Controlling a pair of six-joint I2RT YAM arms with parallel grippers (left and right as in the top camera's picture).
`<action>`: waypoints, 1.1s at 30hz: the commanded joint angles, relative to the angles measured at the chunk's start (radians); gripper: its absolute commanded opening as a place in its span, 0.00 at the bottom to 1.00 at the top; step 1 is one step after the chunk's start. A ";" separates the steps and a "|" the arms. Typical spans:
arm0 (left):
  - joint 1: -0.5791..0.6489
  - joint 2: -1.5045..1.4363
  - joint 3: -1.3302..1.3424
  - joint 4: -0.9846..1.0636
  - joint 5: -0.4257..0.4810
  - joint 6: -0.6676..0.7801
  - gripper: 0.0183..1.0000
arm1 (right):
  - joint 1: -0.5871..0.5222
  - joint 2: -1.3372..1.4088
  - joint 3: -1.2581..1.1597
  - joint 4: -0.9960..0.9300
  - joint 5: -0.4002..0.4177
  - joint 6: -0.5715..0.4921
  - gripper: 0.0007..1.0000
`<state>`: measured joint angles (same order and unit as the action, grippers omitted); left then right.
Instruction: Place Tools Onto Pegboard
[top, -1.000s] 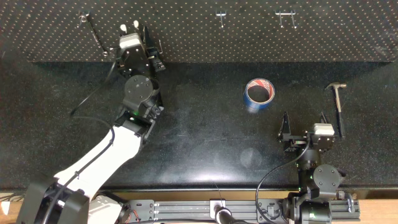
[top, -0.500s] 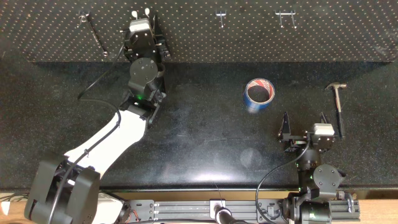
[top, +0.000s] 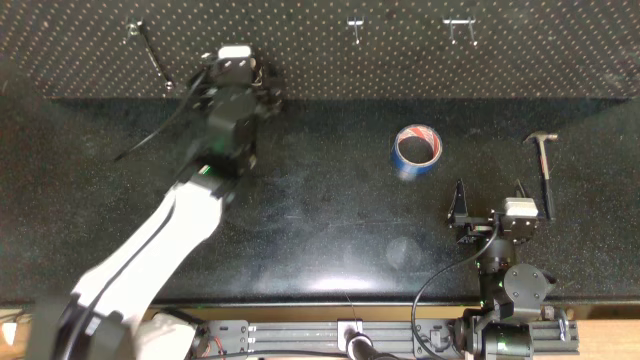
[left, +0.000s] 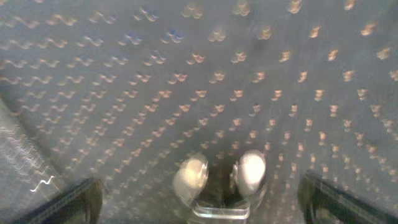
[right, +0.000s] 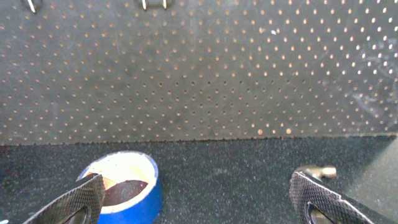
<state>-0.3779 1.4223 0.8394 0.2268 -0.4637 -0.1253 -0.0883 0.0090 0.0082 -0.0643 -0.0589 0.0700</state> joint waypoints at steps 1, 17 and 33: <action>0.087 -0.799 -0.378 -0.058 0.164 -0.001 1.00 | 0.007 -0.008 -0.004 -0.002 0.000 0.000 0.98; 0.350 -1.419 -0.834 -0.299 0.547 0.000 0.99 | 0.007 -0.008 -0.004 -0.002 0.000 0.000 0.97; 0.350 -1.419 -0.834 -0.300 0.547 0.000 0.99 | 0.259 1.504 1.104 -0.821 -0.342 0.006 0.98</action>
<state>-0.0288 0.0113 0.0071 -0.0677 0.0723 -0.1280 0.1104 1.4460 1.0618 -0.8822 -0.3851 0.1417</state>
